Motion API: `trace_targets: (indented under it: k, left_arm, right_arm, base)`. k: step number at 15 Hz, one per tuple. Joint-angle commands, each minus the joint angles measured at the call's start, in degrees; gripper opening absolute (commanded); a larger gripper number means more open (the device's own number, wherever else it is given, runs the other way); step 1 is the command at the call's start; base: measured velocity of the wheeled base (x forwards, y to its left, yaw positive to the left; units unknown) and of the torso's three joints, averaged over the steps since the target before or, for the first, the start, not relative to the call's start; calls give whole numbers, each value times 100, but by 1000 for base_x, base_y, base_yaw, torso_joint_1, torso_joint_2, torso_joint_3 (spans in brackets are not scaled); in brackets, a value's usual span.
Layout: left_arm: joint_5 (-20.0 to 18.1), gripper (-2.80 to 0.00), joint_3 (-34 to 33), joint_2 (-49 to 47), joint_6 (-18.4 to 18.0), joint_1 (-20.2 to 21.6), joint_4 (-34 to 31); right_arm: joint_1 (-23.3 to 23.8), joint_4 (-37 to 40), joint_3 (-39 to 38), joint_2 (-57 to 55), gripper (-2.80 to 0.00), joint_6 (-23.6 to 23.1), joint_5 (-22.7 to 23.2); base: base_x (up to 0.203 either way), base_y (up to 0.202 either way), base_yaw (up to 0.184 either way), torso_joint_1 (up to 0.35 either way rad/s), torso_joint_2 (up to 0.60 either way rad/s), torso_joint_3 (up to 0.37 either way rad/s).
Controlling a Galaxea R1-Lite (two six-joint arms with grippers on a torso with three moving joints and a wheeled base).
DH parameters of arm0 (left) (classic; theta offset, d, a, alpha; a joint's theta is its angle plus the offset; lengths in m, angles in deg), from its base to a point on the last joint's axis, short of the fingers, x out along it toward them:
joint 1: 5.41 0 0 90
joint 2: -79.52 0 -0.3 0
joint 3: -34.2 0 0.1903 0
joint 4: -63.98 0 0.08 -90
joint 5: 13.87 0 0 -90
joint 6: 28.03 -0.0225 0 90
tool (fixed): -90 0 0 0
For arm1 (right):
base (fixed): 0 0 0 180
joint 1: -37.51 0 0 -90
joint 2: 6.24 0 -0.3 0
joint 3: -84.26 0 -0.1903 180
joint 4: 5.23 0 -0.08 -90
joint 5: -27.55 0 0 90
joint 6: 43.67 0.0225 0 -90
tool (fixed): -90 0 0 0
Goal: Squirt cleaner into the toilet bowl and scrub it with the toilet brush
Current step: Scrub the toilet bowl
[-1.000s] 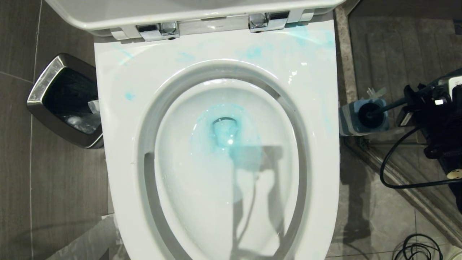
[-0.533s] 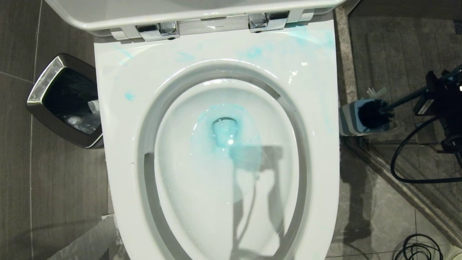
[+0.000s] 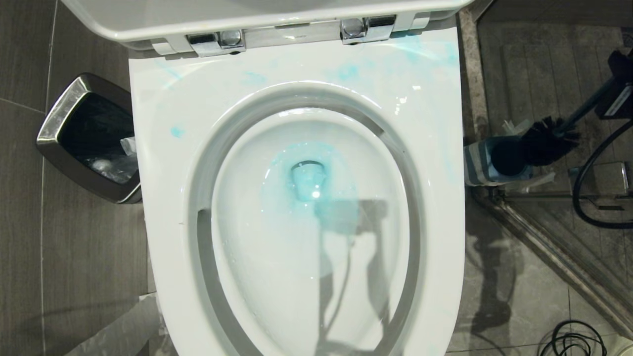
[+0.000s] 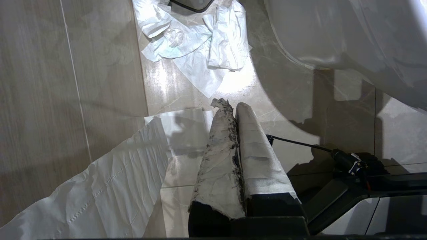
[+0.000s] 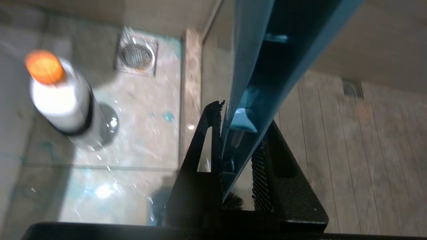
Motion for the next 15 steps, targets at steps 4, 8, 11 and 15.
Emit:
trace_targets:
  k: [4, 8, 11, 15]
  left_arm:
    - [2, -280, -1, -9, -2, 1, 2]
    - [-5, -280, -2, -9, -2, 1, 2]
    - [-5, -280, -2, -9, -2, 1, 2]
    - [-4, -280, 4, -9, -2, 1, 2]
  right_arm:
    - [-355, 1479, 1547, 307, -280, 103, -2]
    - [-748, 2984, 2368, 556, -280, 643, 1]
    - [-823, 3353, 2621, 671, -280, 820, 34]
    - [-907, 3985, 3156, 761, -280, 820, 43]
  base:
    - [0, 0, 0, 0, 0, 0]
    - [0, 0, 0, 0, 0, 0]
    - [0, 0, 0, 0, 0, 0]
    - [0, 0, 0, 0, 0, 0]
